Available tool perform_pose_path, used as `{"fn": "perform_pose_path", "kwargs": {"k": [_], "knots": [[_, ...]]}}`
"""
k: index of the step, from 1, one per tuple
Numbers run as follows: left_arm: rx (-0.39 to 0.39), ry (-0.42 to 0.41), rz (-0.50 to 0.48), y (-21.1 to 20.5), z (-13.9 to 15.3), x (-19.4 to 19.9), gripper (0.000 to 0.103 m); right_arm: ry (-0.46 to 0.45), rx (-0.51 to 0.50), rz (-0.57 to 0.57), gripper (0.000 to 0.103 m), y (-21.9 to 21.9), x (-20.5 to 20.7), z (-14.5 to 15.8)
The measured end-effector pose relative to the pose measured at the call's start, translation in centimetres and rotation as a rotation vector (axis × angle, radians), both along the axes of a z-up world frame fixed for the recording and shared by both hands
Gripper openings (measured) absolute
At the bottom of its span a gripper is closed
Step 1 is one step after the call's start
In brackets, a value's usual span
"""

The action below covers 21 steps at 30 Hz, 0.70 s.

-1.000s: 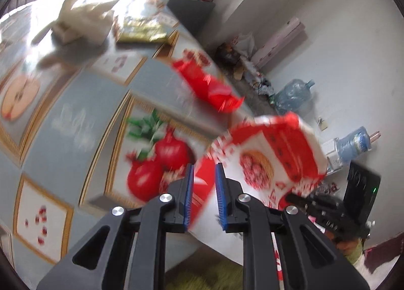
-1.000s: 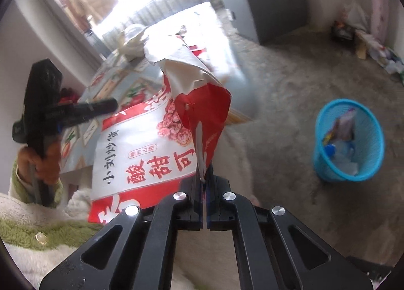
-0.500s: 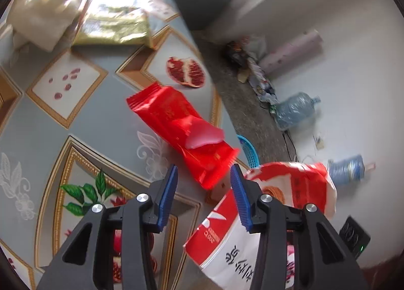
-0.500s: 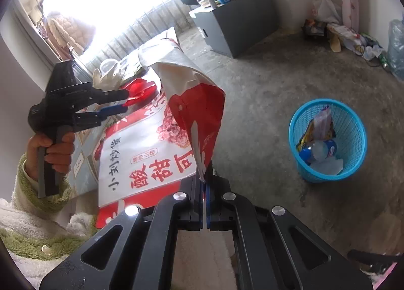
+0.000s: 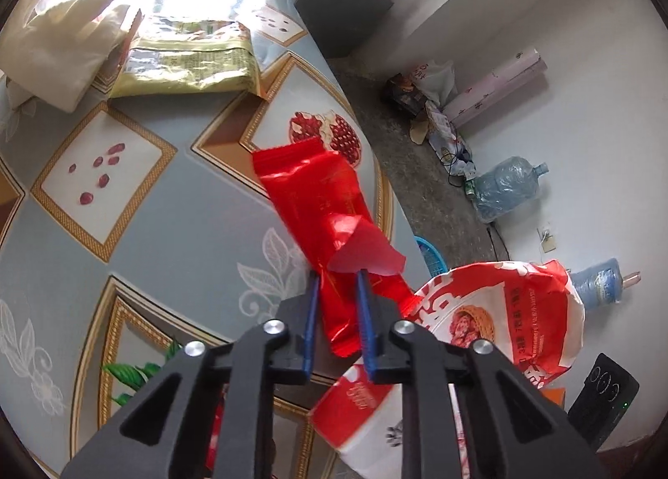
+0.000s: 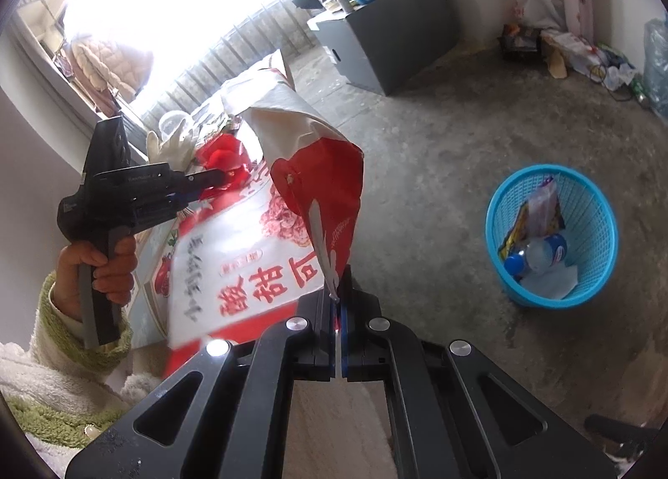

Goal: Collect trash
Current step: 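Grasp the red wrapper with the left gripper while the right gripper holds the white-red bag, then carry the bag and red wrapper to the blue wastebasket and release them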

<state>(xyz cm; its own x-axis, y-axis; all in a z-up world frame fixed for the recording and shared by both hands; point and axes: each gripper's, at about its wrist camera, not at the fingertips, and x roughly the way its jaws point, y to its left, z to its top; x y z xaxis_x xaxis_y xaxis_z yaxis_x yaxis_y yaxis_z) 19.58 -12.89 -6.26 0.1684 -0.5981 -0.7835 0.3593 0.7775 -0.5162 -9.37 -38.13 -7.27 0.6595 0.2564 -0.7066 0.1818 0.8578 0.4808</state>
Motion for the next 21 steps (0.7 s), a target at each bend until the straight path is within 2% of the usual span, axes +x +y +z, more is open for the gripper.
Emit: {"fn": "perform_pose_path", "kwargs": {"k": [6,15,19,21], "knots": [[-0.02,-0.05,0.026,1.7,0.8,0.3,0.011,0.005,0.017,0.001,0.0,0.4,1.2,0.0],[0.021,-0.284,0.015,2.8,5.7,-0.7,0.009,-0.014,0.032,0.008,0.0,0.7,2.4,0.2],[-0.015,-0.295,-0.043,1.9,7.1,-1.4,0.009,-0.033,0.034,-0.007,0.0,0.3,1.7,0.5],[-0.036,-0.282,-0.111,0.7,7.5,-2.3,0.009,-0.047,0.044,-0.027,0.0,-0.2,1.1,0.6]]}}
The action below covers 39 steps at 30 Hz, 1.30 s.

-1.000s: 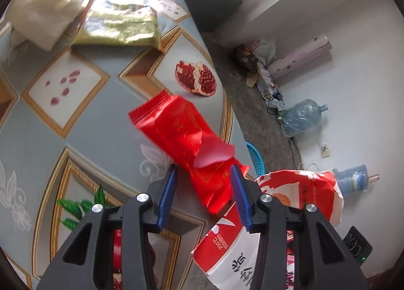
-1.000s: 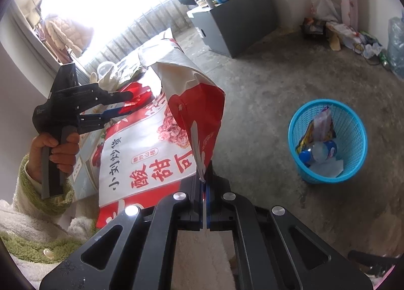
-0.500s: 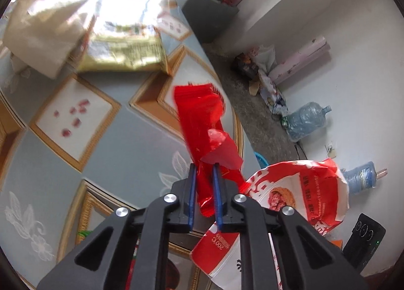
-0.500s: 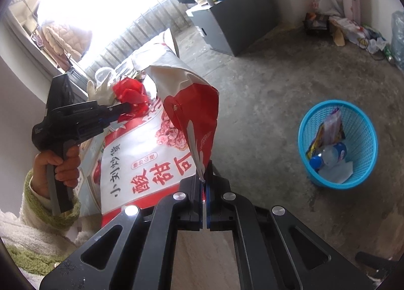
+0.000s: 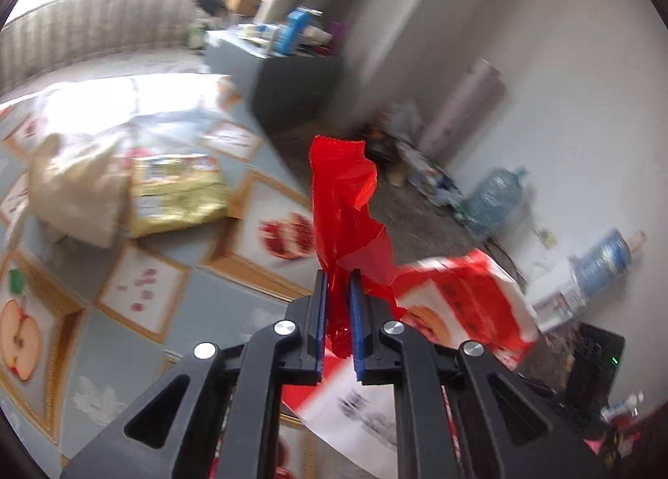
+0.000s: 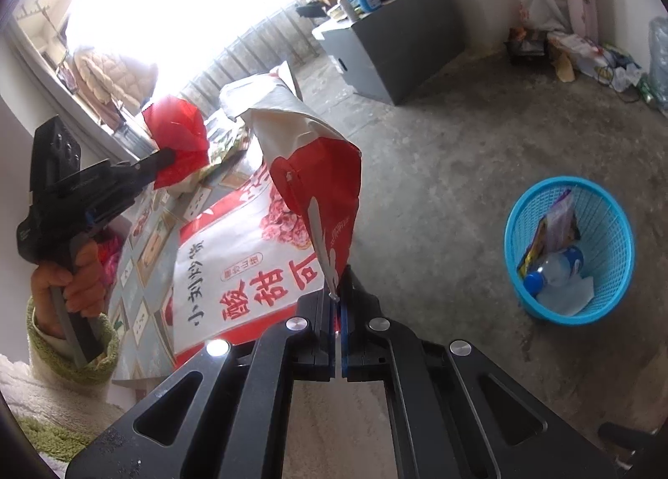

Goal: Collect trash
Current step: 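Carry the bag and red wrapper to the blue wastebasket and release them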

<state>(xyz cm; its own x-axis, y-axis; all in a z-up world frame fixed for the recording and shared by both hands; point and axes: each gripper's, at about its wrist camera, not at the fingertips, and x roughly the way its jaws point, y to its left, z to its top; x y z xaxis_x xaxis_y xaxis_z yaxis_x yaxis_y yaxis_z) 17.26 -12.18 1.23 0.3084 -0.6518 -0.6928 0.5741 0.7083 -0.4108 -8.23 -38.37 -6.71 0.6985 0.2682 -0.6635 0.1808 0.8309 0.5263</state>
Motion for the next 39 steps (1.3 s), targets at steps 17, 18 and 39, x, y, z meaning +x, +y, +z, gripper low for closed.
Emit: {"fn": "perform_pose_path", "kwargs": {"k": [17,18,39], "knots": [[0.159,0.104,-0.526,-21.0,-3.9,-7.4,0.01,-0.003,0.16,-0.431,0.0,-10.9,-9.5,-3.6],[0.187,0.113,-0.554,-22.9,-4.8,-7.6,0.01,0.013,0.174,-0.467,0.0,-11.7,-9.7,-4.2],[0.47,0.1,-0.549,-33.7,-13.6,-5.7,0.064,0.374,0.267,-0.791,0.062,-20.2,-6.7,-20.7]]}}
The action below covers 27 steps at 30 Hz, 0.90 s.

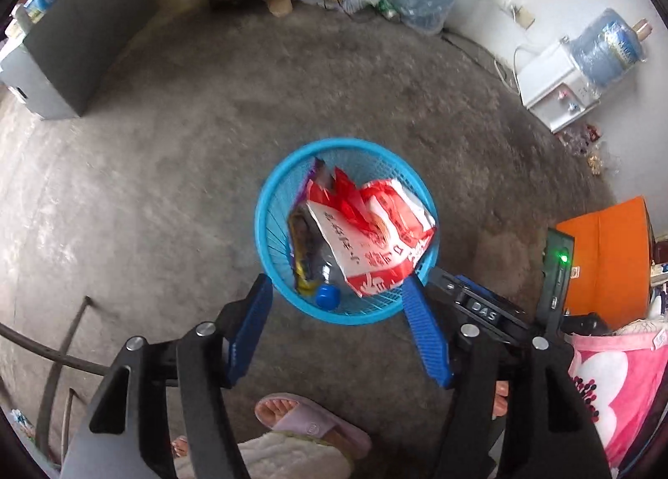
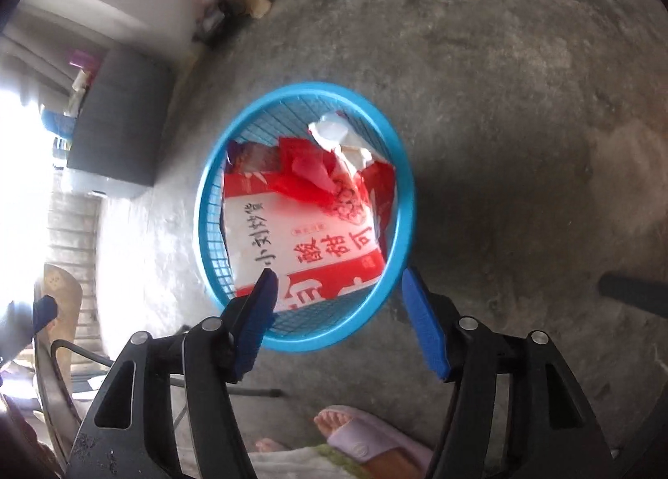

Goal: Collect trash
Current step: 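Carry the bag and red wrapper to the blue wastebasket and release them, then move both open tools back toward the table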

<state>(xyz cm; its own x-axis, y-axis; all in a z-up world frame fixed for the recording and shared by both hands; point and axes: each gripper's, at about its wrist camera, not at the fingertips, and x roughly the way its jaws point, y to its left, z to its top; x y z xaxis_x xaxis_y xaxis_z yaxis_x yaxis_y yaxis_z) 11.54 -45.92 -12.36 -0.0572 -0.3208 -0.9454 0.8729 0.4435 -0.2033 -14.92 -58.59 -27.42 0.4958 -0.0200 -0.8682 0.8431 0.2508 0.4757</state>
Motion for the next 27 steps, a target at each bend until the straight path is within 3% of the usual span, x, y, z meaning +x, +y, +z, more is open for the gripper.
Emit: {"fn": "perform_pose_path", "kwargs": {"k": [5,9,12,15,19,27], "knots": [[-0.091,-0.015,0.052,2.6,3.7,0.8,0.068,-0.005,-0.064,0.003,0.063,1.0,-1.3,2.4],[-0.188,-0.025,0.1,6.1,7.0,0.9,0.078,-0.008,-0.129,0.036,0.063,2.0,-0.9,5.2],[-0.259,-0.044,0.136,9.7,9.3,0.8,0.088,0.071,-0.216,0.094,0.069,3.3,0.4,7.2],[-0.29,-0.092,0.178,13.1,10.7,0.6,0.093,0.136,-0.323,0.169,0.082,5.4,2.1,10.2],[-0.314,-0.159,0.25,18.3,12.6,0.5,0.096,0.14,-0.485,0.224,0.094,8.7,3.3,14.8],[-0.39,-0.218,0.357,26.7,17.4,-0.2,0.097,0.079,-0.657,0.297,0.095,14.2,4.9,21.9]]}}
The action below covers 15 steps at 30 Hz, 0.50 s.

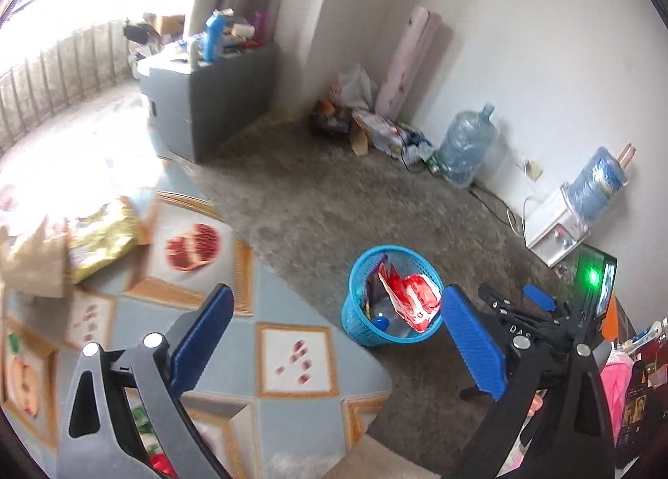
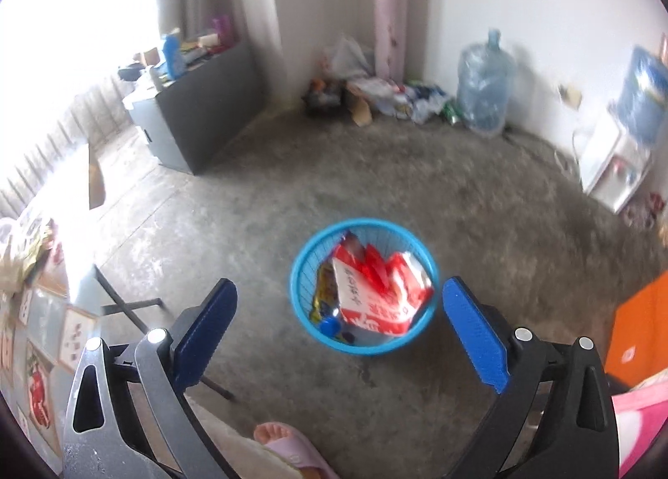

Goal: Collect trash
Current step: 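Move both open tools back toward the table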

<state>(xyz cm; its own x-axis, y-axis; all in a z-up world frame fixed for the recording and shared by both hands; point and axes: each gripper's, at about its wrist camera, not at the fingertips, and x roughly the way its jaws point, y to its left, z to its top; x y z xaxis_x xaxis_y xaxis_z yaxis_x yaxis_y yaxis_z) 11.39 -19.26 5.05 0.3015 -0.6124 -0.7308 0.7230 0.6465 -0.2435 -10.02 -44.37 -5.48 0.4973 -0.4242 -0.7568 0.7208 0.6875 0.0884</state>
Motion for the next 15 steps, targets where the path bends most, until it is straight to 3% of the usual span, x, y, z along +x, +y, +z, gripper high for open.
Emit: {"fn": "perform_pose_path", "kwargs": {"k": [6,13,15], "knots": [[0.014,-0.047,0.111,4.7,2.5,-0.9,0.097,-0.029,-0.082,0.069,0.095,2.9,0.8,2.4],[0.103,-0.111,0.344,8.6,3.6,-1.1,0.097,-0.01,-0.212,0.175,0.095,6.6,2.0,3.4],[0.091,-0.158,0.422,9.8,3.8,-1.4,0.097,-0.005,-0.242,0.208,0.095,7.5,2.5,3.7]]}}
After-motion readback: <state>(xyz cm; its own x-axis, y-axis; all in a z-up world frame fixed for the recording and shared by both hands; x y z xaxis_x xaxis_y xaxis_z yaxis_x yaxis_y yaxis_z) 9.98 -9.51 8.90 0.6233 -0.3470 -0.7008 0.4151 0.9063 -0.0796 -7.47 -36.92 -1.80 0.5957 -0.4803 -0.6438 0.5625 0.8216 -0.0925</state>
